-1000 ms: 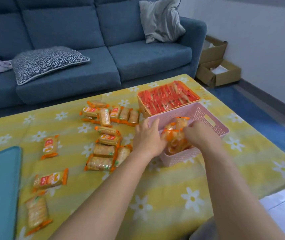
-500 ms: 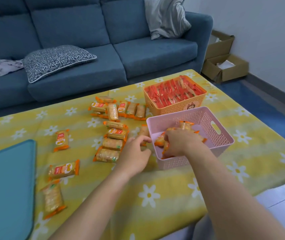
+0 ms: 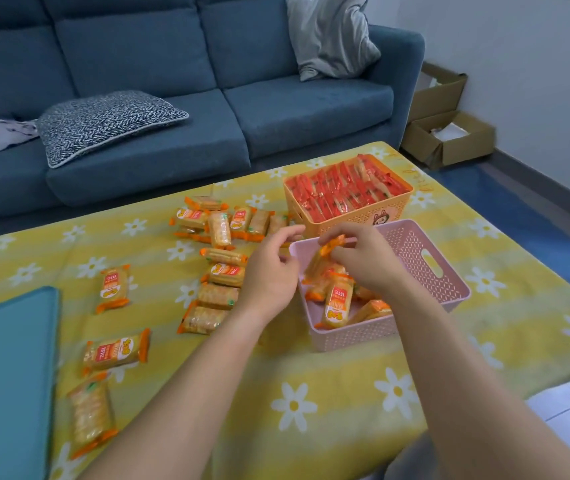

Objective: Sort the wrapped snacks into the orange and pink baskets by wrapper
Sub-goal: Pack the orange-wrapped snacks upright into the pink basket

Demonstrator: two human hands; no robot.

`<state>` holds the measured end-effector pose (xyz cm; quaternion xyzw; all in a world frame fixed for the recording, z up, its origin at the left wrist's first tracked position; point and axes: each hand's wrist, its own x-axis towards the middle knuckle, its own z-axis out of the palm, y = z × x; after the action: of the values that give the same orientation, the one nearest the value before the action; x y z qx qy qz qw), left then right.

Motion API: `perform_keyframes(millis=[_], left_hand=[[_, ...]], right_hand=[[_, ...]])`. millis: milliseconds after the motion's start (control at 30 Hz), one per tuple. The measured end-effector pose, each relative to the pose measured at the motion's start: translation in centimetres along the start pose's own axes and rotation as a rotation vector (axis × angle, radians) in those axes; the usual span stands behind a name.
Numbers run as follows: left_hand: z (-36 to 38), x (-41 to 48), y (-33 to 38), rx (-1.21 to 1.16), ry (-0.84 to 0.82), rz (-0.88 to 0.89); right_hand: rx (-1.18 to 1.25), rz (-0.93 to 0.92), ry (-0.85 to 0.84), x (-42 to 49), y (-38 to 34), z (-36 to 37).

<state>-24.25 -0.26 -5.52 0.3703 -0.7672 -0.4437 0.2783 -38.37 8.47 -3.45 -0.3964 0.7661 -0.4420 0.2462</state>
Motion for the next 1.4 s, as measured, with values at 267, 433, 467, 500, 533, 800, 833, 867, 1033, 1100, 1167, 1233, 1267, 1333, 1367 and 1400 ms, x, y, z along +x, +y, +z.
perform_keyframes(millis=[267,433,467,500,533,800,833,867,1033,1100,1167,1233,1267,1333,1367,1400], left_hand=[[0.5,2.3,-0.1,0.222,-0.238,0.151],[0.3,2.9,-1.3,0.388,-0.173,0.17],[0.2,3.1,-1.5,0.411,-0.164,0.17],[0.2,3.2,-1.6,0.438,-0.158,0.166],[0.2,3.4,-1.6,0.466,-0.158,0.158],[-0.1,3.5,-1.2,0.611,-0.274,0.083],[-0.1,3.5,-1.2,0.628,-0.268,0.091],[0.0,3.5,-1.3,0.641,-0.259,0.099],[0.4,3.3,-1.2,0.634,-0.212,0.107],[0.4,3.3,-1.1,0.628,-0.197,0.107],[0.5,3.3,-1.1,0.636,-0.192,0.103],[0.7,3.1,-1.2,0.653,-0.191,0.103],[0.8,3.0,-1.3,0.66,-0.185,0.118],[1.0,2.9,-1.4,0.665,-0.173,0.174],[1.1,2.8,-1.4,0.669,-0.178,0.206],[1.3,2.7,-1.4,0.676,-0.19,0.235]], right_hand=[[0.176,0.112,0.104,2.1,1.7,3.4],[-0.323,0.096,0.043,2.5,2.7,3.1],[-0.439,0.096,-0.044,2.6,2.9,3.2],[-0.556,0.109,-0.137,2.4,3.1,3.3],[-0.658,0.129,-0.22,2.3,3.3,3.4],[-0.995,0.283,-0.302,1.8,4.1,2.9],[-1.022,0.297,-0.303,1.6,4.2,3.1],[-1.042,0.303,-0.294,1.5,4.2,3.4],[-1.023,0.27,-0.107,1.8,4.3,3.2],[-0.948,0.269,-0.041,2.1,4.1,2.4],[-0.781,0.257,0.022,2.4,4.0,1.4],[-0.515,0.223,0.017,2.5,3.7,1.0],[-0.401,0.204,-0.013,2.5,3.4,1.1],[-0.266,0.185,-0.077,2.4,3.0,2.0],[-0.24,0.187,-0.09,2.5,2.9,2.5],[-0.238,0.19,-0.096,2.6,2.9,2.8]])
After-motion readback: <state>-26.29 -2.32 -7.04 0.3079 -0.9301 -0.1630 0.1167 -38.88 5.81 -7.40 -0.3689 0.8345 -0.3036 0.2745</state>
